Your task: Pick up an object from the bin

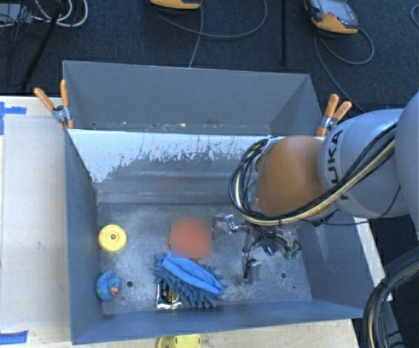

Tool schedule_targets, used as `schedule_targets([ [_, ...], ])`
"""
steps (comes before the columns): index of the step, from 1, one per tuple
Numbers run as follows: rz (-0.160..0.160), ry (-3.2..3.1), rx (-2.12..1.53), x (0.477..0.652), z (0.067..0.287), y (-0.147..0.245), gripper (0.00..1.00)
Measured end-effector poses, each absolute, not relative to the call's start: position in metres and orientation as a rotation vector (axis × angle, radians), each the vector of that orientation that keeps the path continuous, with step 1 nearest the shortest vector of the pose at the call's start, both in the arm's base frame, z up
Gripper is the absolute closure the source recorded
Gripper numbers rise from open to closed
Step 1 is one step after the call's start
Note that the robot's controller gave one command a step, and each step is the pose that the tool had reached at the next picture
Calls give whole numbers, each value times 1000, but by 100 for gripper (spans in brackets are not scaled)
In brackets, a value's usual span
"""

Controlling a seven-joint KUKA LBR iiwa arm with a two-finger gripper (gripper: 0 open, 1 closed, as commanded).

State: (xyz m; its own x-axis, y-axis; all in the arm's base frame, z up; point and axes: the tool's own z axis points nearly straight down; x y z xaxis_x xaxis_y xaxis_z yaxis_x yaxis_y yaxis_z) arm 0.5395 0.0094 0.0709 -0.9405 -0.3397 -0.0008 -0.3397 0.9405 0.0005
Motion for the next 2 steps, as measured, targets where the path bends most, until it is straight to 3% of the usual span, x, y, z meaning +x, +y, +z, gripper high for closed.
schedule_targets([
  [1,1,3126,-305,563,70,40,0],
  [2,1,3071,-649,591,71,90,100],
])
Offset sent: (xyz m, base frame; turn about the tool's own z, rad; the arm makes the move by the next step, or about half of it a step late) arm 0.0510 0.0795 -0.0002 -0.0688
